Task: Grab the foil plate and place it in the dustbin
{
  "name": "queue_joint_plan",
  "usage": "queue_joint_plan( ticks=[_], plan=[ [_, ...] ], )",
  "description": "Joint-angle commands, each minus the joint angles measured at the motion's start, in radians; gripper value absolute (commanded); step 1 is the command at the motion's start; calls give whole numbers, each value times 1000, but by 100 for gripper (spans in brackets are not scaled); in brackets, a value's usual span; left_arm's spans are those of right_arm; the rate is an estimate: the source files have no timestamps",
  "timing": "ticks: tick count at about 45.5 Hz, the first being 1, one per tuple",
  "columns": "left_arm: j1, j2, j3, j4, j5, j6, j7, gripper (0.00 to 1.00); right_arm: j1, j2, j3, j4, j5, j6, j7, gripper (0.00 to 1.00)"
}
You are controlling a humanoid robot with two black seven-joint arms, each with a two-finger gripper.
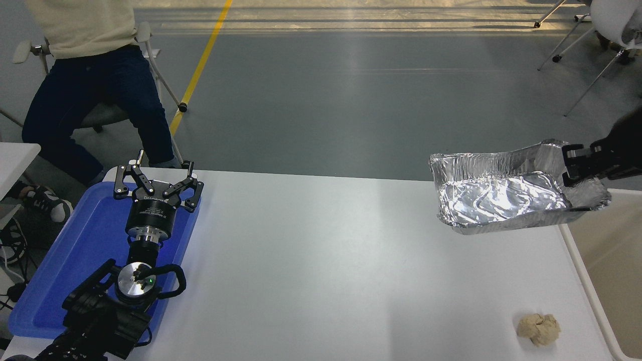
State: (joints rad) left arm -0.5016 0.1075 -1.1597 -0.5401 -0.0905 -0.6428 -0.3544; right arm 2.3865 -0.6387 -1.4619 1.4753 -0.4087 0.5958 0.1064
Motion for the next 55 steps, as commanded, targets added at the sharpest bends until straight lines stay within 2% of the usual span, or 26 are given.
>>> queue_joint_plan(
  ticks=[1,8,14,20,31,39,40,43,47,55],
  plan=[
    [0,0,0,0,0,0,-2,100,-66,-108,-14,-150,-54,56,4,0],
    [0,0,0,0,0,0,-2,100,-161,-200,46,-309,-125,94,13,0],
    [0,0,0,2,0,0,-2,100,-306,-260,153,-458,-196,114,56,0],
    [0,0,0,2,0,0,-3,100,-478,-274,261,-613,-245,113,111,0],
    [0,0,0,2,-1,0,-3,100,-797,-265,408,-895,-249,95,171,0],
    [0,0,0,2,-1,0,-3,100,-1065,-182,425,-1184,-246,47,285,0],
    [0,-2,0,2,-2,0,-3,100,-1128,-171,425,-1242,-243,33,309,0],
    [0,0,0,2,-2,0,-3,100,-1213,-165,425,-1306,-239,7,340,0],
    [0,-2,0,2,-2,0,-3,100,-1296,-159,425,-1346,-229,-42,355,0],
    [0,0,0,2,0,0,-3,100,-1422,-144,423,-1376,-229,-180,351,0]
  ],
)
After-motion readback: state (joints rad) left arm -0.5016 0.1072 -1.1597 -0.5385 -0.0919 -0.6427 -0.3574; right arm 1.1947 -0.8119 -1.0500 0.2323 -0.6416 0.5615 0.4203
